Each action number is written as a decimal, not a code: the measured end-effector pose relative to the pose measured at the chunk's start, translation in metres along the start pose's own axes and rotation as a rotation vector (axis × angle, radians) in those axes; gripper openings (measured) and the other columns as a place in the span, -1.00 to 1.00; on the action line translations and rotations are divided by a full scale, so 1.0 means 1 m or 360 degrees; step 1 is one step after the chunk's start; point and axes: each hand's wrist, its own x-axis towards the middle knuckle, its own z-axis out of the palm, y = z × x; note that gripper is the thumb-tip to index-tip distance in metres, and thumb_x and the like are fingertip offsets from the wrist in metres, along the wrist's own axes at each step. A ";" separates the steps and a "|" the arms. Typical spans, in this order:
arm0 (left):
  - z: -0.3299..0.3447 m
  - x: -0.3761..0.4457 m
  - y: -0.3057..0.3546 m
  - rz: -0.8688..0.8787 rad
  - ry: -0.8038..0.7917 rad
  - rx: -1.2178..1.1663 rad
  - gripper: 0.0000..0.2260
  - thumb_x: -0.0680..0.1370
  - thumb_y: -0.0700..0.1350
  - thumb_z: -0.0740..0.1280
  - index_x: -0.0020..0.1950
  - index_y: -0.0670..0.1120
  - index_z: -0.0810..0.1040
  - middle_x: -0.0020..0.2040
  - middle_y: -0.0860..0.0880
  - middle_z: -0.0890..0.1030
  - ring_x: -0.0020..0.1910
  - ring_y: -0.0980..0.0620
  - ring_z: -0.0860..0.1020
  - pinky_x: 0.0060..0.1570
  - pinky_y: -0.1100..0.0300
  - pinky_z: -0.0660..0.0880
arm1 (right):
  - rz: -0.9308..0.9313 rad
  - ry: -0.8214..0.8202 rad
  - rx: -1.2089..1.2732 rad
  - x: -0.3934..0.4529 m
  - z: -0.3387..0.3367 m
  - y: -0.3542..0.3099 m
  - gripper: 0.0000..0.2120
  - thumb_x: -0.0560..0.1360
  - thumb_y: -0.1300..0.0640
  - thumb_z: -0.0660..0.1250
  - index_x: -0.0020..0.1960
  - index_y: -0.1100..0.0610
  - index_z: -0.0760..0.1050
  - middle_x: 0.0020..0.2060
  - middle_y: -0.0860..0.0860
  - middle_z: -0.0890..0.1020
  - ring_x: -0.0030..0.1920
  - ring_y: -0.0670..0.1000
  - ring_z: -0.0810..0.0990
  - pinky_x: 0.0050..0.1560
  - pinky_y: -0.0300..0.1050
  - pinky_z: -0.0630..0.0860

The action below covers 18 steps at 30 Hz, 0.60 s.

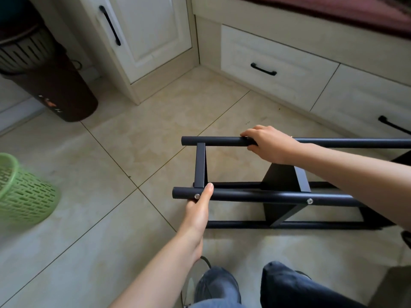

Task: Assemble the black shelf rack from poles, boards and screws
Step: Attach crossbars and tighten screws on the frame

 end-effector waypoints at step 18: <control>0.000 0.000 0.061 0.0280 0.0012 -0.0060 -0.72 0.50 0.26 0.40 0.07 0.16 0.47 0.08 0.29 0.49 0.24 0.11 0.37 0.37 0.05 0.25 | 0.0104 0.0213 0.0103 0.007 -0.055 -0.006 -0.72 0.62 0.24 0.20 0.30 0.06 0.47 0.04 0.10 0.58 -0.01 0.15 0.54 -0.01 0.18 0.56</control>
